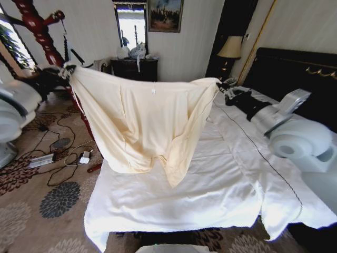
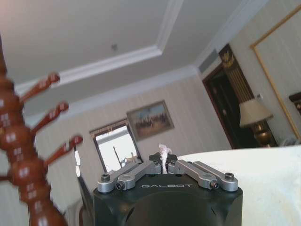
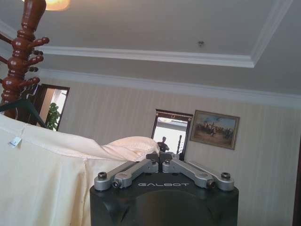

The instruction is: Pick up the clothes from the bed and hang them on the clothes hanger.

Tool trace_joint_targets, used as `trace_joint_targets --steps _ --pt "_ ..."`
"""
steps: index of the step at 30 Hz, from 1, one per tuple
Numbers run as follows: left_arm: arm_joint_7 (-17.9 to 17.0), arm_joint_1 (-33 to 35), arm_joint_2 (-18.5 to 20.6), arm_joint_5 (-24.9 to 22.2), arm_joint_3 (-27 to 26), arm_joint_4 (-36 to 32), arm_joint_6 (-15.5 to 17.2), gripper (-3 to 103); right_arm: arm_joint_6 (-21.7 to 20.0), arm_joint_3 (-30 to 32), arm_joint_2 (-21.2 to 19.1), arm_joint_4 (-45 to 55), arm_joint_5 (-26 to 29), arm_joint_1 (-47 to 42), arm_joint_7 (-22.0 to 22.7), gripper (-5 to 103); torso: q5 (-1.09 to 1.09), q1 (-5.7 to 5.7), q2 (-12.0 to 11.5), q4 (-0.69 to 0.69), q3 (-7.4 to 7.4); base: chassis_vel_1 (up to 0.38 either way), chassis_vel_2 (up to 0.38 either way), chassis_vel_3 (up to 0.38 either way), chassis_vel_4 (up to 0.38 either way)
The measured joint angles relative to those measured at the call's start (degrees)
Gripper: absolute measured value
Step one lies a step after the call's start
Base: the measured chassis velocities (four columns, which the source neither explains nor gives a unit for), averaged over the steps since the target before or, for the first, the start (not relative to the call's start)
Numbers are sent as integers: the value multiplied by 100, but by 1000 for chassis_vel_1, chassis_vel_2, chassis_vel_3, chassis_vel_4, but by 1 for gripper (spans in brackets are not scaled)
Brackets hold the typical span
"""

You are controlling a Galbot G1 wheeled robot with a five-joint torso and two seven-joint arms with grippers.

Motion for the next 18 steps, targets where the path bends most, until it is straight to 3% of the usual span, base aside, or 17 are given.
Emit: trace_joint_targets --steps 2,7,13,18 --pt "-10 89 110 -59 -188 38 0 2 0 101 -100 -6 79 4 -11 0 2 0 0 -1 0 0 0 0 0" --pt "-104 227 592 -633 -1009 427 35 2 -5 1060 -832 -79 668 -293 -58 0 2 -1 0 -5 0 0 0 0 0" --pt "-196 -312 601 -1100 -960 280 138 2 -107 2072 -1295 -73 1434 -494 136 0 0 -1 1 -2 -1 0 0 0 0" --pt "-253 -752 480 -1408 -845 49 214 2 -189 2478 -1491 -27 1972 -425 296 0 -2 -2 0 -3 -1 0 0 0 0"
